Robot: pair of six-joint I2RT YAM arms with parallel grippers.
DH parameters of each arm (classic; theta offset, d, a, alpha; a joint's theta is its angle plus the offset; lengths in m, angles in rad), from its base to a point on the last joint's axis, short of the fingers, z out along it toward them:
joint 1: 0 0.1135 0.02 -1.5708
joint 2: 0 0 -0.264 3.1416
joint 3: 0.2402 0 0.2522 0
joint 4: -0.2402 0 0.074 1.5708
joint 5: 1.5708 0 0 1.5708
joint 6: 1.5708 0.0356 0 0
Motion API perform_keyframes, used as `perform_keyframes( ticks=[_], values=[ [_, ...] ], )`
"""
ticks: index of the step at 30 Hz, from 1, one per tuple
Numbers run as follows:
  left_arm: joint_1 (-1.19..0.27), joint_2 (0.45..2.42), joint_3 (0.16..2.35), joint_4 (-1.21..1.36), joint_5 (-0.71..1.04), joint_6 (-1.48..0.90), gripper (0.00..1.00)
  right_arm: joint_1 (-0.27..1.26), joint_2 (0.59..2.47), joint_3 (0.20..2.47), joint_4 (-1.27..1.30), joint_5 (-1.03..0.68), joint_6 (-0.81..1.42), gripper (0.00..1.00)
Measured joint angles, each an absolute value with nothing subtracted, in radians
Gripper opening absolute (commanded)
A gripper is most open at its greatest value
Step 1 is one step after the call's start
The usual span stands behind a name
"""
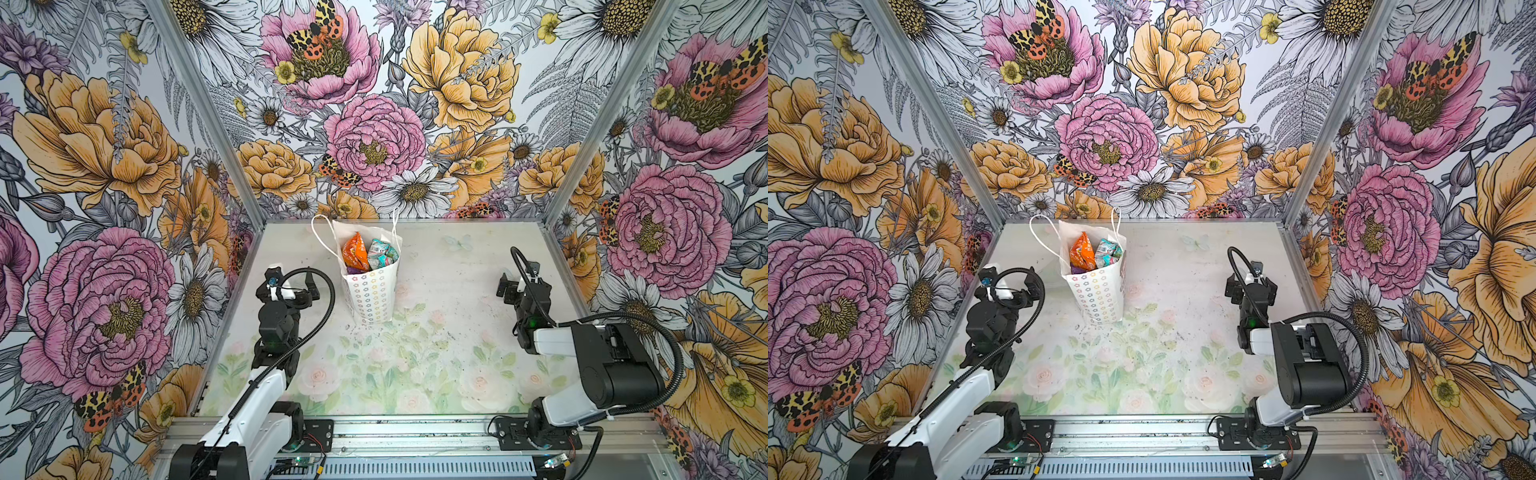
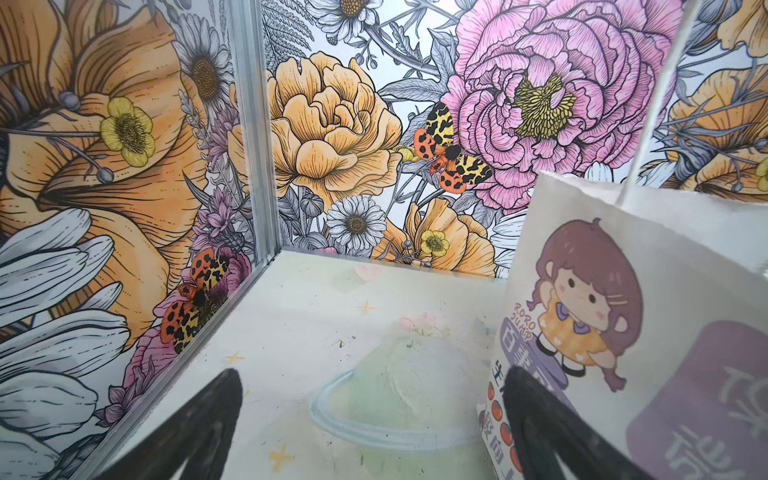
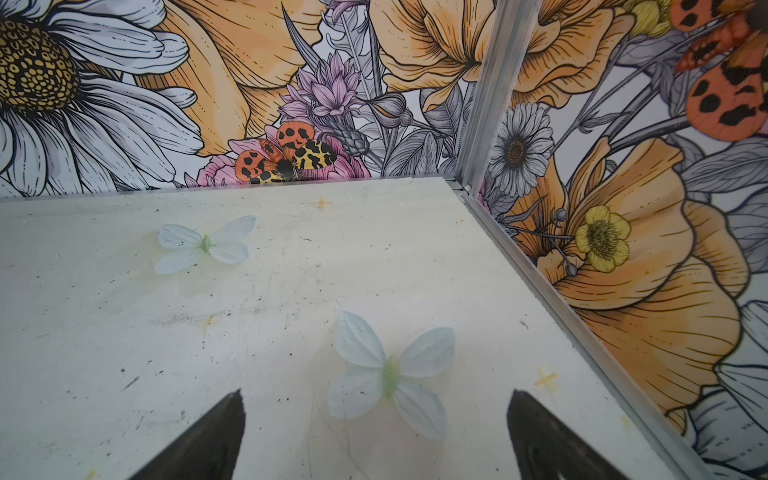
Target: Place the snacks into the paper bag
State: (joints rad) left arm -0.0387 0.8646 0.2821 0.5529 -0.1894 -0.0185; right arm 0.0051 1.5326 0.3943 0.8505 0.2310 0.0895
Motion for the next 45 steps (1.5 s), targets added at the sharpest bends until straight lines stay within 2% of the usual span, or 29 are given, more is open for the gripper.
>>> perform_keyframes(
  ticks=[7,17,31,37,45],
  values=[
    [-0.007,0.896,0.251,0.603,-0.162,-0.020,0.99,0.005,1.533,0.394,0.850,0.231,0.089,1.00],
    [0.062,1.167,0.233,0.821,-0.101,-0.027,0.99,0.005,1.533,0.393,0.851,0.231,0.089,1.00],
    [0.066,1.571,0.188,1.215,-0.078,-0.060,0.99,0.005,1.533,0.393,0.851,0.231,0.089,1.00],
    [-0.017,1.589,0.202,1.249,-0.125,-0.018,0.99,0.005,1.533,0.393,0.851,0.231,0.089,1.00],
    [-0.005,1.563,0.368,1.038,-0.150,-0.001,0.99,0.005,1.533,0.393,0.851,0.231,0.089,1.00]
  ],
)
